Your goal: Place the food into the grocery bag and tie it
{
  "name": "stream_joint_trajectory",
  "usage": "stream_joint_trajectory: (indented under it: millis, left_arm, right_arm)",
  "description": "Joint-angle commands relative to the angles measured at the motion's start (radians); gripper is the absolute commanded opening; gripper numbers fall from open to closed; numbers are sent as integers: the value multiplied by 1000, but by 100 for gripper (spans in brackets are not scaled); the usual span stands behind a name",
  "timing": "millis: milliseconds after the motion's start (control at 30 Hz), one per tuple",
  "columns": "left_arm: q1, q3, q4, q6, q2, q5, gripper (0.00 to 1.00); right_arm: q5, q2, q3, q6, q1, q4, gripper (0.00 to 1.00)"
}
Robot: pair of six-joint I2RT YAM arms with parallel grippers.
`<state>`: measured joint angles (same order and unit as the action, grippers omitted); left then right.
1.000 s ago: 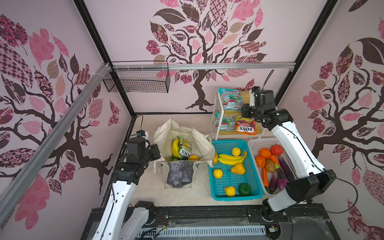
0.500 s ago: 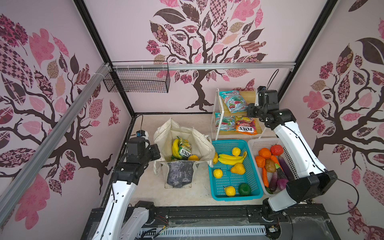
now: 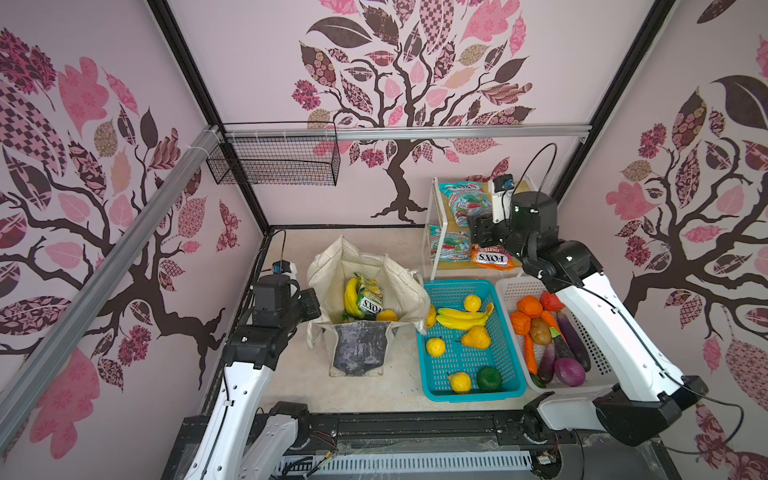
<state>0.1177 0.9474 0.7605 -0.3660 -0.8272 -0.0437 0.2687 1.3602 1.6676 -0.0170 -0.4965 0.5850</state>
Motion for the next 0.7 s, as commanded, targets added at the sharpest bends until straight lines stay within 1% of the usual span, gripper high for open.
stream_joint_trajectory:
  millis: [0, 100, 200, 333, 433, 567, 667]
  left_arm:
    - [-2, -19, 0, 7, 15, 13, 0]
    - [-2, -18, 0, 8, 13, 11, 0]
    - [-3, -18, -1, 7, 12, 7, 0]
    - [-3, -19, -1, 8, 14, 6, 0]
    - [-2, -18, -1, 9, 14, 7, 0]
    - [-3, -19, -1, 9, 13, 7, 0]
    - [-2, -19, 0, 9, 11, 7, 0]
  right_arm:
    - [59, 39, 39, -66, -27, 10, 74]
    - [43, 63, 53, -66, -31, 23, 72]
    - [52, 71, 34, -79, -48, 10, 71]
    - [93, 83, 19, -82, -64, 14, 72]
    - [101, 85, 2, -81, -69, 5, 73]
    - [162, 104, -7, -85, -80, 0, 71]
    - [160, 107, -25, -87, -82, -4, 70]
